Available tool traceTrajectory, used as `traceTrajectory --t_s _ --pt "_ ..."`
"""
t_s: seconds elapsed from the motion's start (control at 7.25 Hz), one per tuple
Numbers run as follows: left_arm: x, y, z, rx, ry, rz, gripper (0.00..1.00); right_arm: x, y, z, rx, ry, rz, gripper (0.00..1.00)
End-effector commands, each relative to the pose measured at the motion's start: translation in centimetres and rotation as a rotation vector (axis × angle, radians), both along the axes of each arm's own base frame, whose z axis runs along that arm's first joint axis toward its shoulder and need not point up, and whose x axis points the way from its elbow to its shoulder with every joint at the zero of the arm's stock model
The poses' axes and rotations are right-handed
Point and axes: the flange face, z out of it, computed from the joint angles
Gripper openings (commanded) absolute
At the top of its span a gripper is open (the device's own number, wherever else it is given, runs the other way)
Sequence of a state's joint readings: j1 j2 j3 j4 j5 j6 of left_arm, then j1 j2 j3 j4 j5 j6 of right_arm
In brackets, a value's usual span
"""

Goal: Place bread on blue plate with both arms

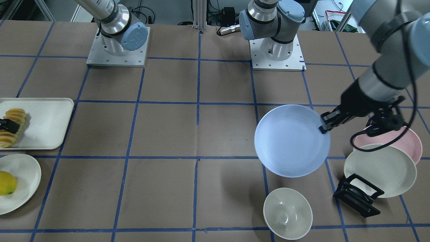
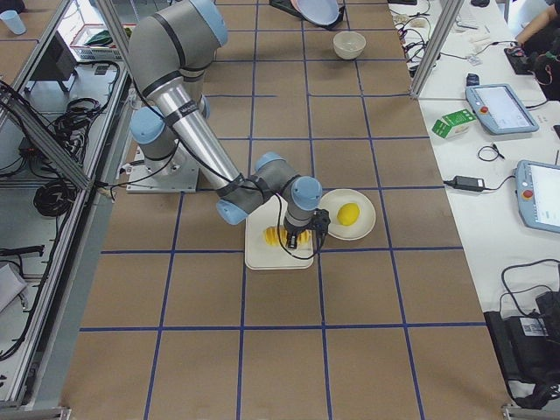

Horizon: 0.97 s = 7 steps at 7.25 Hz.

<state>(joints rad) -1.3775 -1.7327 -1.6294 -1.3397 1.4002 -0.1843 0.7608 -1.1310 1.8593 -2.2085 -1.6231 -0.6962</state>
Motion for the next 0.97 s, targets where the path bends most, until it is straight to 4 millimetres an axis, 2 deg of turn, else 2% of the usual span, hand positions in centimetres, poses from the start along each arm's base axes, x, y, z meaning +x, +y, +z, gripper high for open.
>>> traceTrajectory --t_s 0.0,0.14,0.28,0.41,0.55,0.69,0.83 --pt "-10.2 1.2 -6.0 -0.049 0.095 0.012 0.00 -0.3 0.2 0.5 0.018 0.028 0.000 0.04" --pt "-14.1 1.8 -7.8 -0.053 0.096 -0.039 0.00 -0.5 -0.2 2.0 -0.003 0.050 0.001 0.04" --pt "-16.5 1.8 -9.4 -0.077 0.100 -0.076 0.00 -0.2 -0.3 4.2 -0.036 0.074 0.003 0.05" --pt "-17.9 2.2 -12.2 -0.084 0.101 -0.102 0.00 1.5 -1.5 5.8 -0.064 0.095 0.031 0.05" --pt "-18.5 2.0 -14.2 -0.105 0.107 -0.089 0.00 3.5 -3.3 7.3 -0.091 0.110 0.075 0.05" --pt "-18.8 2.1 -16.3 -0.069 0.108 -0.085 0.00 5.0 -3.7 9.1 -0.092 0.110 0.089 0.05" --pt "-19.9 2.6 -17.5 -0.046 0.122 -0.102 0.00 7.1 -4.4 9.8 -0.104 0.101 0.053 0.05"
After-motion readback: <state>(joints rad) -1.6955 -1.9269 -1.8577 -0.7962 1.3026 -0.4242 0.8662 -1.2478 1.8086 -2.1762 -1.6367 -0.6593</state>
